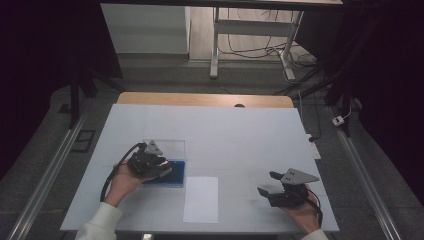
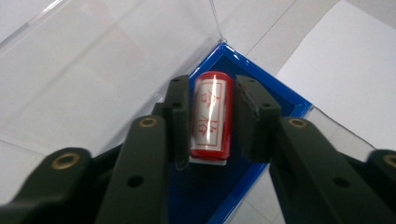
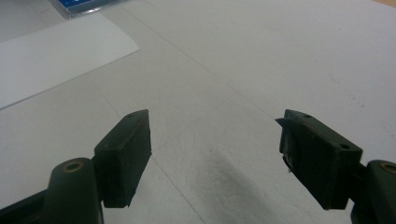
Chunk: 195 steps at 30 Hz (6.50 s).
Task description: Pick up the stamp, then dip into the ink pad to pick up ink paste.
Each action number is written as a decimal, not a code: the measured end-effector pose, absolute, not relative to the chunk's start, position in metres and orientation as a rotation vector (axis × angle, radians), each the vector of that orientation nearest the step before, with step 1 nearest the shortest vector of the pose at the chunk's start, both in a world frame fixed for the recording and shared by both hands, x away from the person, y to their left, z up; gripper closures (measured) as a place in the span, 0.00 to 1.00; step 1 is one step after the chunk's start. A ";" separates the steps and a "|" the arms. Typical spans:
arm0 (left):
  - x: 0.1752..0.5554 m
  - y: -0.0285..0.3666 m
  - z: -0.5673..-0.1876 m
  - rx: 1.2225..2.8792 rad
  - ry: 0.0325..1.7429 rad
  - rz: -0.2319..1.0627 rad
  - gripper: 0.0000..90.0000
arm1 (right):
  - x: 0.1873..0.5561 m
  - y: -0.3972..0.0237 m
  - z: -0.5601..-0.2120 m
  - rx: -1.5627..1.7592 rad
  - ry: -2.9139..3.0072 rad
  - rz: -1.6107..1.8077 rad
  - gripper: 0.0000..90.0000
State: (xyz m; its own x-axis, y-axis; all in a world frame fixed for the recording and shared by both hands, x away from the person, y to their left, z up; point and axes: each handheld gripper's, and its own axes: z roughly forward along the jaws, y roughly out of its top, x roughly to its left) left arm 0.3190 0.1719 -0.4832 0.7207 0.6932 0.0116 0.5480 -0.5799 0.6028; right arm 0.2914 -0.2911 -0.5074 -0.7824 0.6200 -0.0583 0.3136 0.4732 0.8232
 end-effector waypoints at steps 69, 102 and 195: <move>0.293 0.173 -0.442 2.055 0.819 0.269 0.78 | 0.290 -0.291 -0.509 0.774 2.371 1.206 0.30; 0.281 0.139 -0.441 2.066 0.720 0.232 0.78 | 0.290 -0.292 -0.510 0.775 2.371 1.208 0.30; 0.316 0.159 -0.482 2.356 0.950 0.278 0.79 | 0.289 -0.290 -0.507 0.772 2.363 1.189 0.30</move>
